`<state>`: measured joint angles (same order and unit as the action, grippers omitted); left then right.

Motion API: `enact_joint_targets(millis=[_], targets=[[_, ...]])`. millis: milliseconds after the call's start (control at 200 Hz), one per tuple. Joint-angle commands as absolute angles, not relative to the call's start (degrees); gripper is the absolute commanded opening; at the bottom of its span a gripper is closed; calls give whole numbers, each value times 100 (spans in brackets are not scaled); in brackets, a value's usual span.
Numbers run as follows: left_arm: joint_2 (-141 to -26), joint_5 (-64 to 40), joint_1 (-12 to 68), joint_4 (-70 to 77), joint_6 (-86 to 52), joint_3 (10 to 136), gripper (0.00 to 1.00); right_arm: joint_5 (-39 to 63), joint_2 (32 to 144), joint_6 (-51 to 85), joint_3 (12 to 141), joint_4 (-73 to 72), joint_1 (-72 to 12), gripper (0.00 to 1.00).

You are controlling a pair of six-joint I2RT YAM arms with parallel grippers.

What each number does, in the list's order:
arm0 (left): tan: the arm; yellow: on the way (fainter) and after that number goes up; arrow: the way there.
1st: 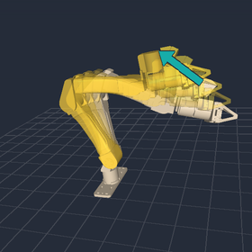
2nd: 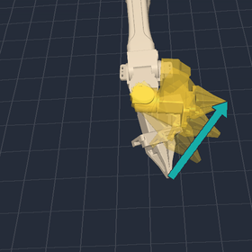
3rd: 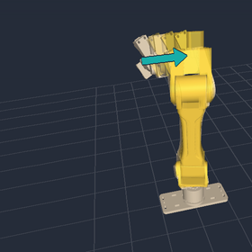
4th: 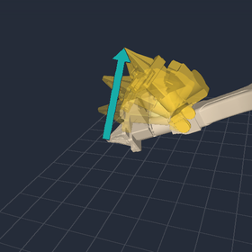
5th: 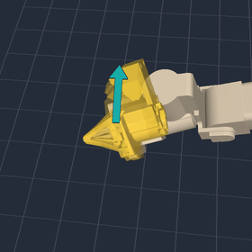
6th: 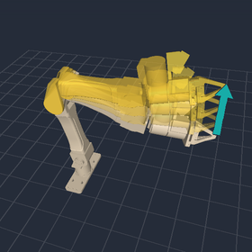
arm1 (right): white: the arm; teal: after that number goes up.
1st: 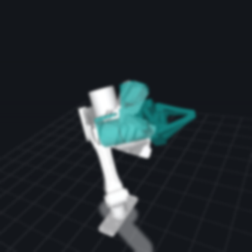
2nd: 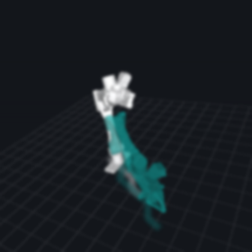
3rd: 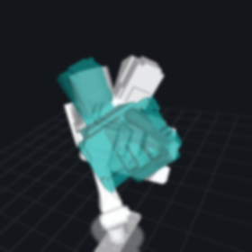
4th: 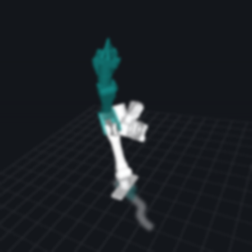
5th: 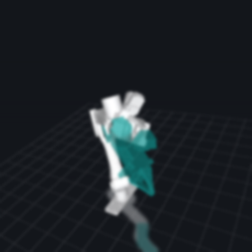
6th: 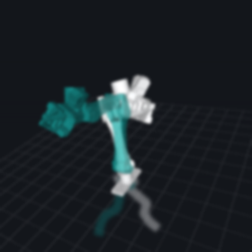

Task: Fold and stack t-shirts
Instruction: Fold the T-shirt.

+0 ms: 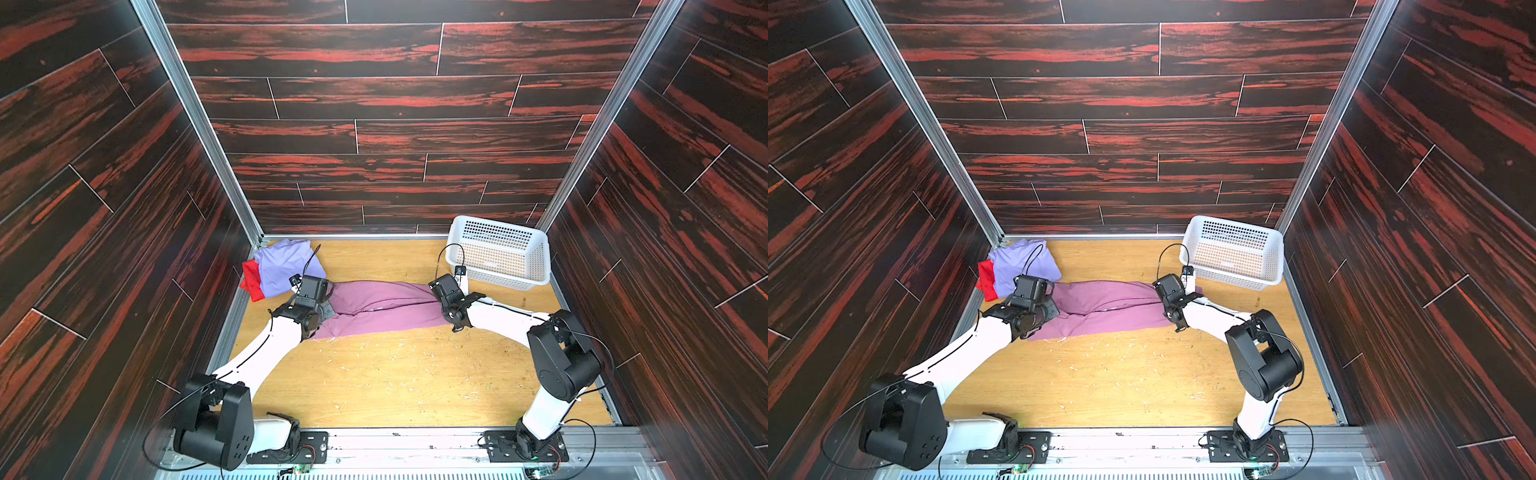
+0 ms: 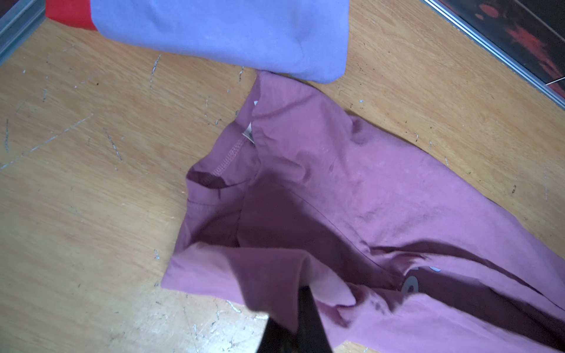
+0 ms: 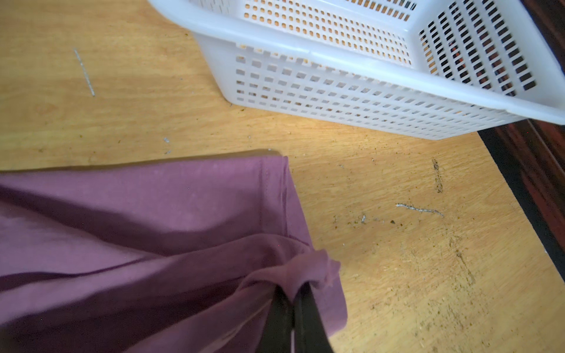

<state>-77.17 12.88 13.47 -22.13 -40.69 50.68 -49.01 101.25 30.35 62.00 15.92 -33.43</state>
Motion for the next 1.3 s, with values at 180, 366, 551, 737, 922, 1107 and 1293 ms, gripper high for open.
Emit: enact_joint_targets(millis=[180,366,551,737,922,1107,1293], targets=[[-7940,1408,1170,-2097,-3806,5465,0,-4794,10486,2764,6472,1340,-3124,0],[-8231,1355,1100,-1995,-3752,5640,0,-4720,10638,2668,6605,1242,-3107,0],[-8444,1310,1077,-1927,-3727,5781,0,-4710,10730,2595,6749,1211,-3086,0],[-8633,1283,1027,-1898,-3656,5916,0,-4719,10791,2564,6819,1204,-3017,0],[-8760,1266,953,-1882,-3575,6032,0,-4735,10797,2562,6787,1204,-2962,0],[-8800,1301,819,-1907,-3497,6108,0,-4738,10811,2544,6779,1205,-2889,0],[-8864,1267,668,-1783,-3489,6143,0,-4698,10868,2530,6801,1170,-2803,0]])
